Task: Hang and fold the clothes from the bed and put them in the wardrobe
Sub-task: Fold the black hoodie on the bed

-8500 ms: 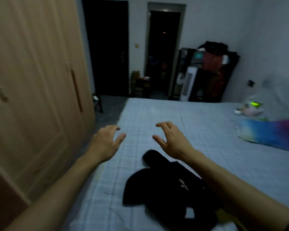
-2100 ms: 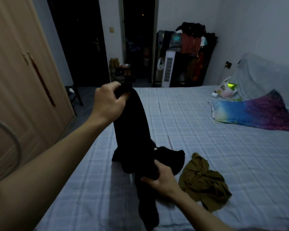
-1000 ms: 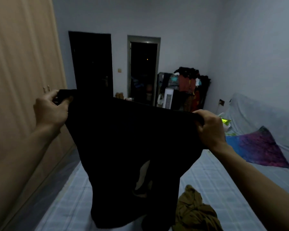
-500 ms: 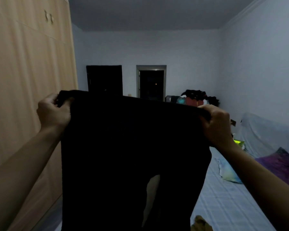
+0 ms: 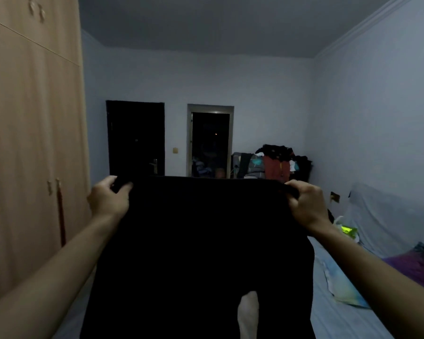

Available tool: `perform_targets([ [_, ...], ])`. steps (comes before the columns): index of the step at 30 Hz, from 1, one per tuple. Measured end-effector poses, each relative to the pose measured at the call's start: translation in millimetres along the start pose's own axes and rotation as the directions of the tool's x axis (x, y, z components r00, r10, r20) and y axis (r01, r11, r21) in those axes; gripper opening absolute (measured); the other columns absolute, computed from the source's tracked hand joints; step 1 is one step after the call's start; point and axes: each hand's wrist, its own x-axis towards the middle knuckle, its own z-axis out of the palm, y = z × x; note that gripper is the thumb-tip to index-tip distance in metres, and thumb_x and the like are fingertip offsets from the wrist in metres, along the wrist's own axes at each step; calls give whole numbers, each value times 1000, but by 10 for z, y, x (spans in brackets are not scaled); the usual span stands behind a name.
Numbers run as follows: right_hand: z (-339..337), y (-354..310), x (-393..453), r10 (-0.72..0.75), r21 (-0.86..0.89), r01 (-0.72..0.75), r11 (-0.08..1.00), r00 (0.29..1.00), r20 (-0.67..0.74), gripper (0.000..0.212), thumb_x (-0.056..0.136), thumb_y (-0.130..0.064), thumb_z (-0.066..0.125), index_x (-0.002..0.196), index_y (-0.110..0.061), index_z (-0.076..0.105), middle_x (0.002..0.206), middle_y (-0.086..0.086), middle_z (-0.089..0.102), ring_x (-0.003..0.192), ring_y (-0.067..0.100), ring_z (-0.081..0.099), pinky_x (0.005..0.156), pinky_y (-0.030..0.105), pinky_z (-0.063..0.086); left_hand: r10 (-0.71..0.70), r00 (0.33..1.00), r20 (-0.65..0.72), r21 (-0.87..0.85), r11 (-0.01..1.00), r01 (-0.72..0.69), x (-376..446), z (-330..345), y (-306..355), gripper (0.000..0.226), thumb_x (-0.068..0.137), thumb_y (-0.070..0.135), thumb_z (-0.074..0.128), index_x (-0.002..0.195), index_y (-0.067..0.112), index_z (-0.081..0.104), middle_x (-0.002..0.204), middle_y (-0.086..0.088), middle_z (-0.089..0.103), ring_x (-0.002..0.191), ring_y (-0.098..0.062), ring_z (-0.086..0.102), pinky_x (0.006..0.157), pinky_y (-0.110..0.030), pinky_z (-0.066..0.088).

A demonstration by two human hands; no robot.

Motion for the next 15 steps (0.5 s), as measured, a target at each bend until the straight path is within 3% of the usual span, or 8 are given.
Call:
perform_targets([
  [5, 527, 124, 1276, 63, -84, -75, 994, 989, -137, 20, 86, -12, 61, 102, -14, 72, 97, 13, 72, 90, 34, 67, 79, 38, 53, 46, 998, -49, 0, 999, -46, 1128, 686, 269, 18, 93, 22, 65, 99, 5, 68, 100, -18, 72, 98, -34, 67, 83, -45, 51],
  [10, 228, -189, 2110, -69, -55, 54, 997, 940, -334, 20, 87, -15, 58, 102, -11, 71, 98, 14, 72, 91, 33, 66, 80, 38, 52, 175, 968, -180, -77, 979, -191, 1812, 742, 716, 17, 90, 25, 66, 98, 9, 67, 94, -9, 72, 83, -21, 64, 75, -36, 51],
  [12, 135, -204, 2177, -122, -59, 108, 992, 935, -333, 20, 88, -16, 59, 102, -12, 71, 100, 12, 72, 92, 31, 67, 82, 39, 54, 189, 970, -150, -112, 972, -207, 1875, 691, 750, 17, 90, 25, 66, 99, 11, 68, 93, -7, 71, 82, -18, 63, 76, -40, 54],
  [15, 126, -117, 2018, -167, -81, 151, 985, 951, -260, 19, 88, -14, 63, 104, -10, 71, 102, 13, 72, 94, 33, 66, 84, 42, 54, 160, 983, -91, -81, 983, -167, 1761, 620, 609, 20, 89, 28, 66, 101, 12, 69, 94, -9, 72, 87, -28, 68, 79, -47, 56],
])
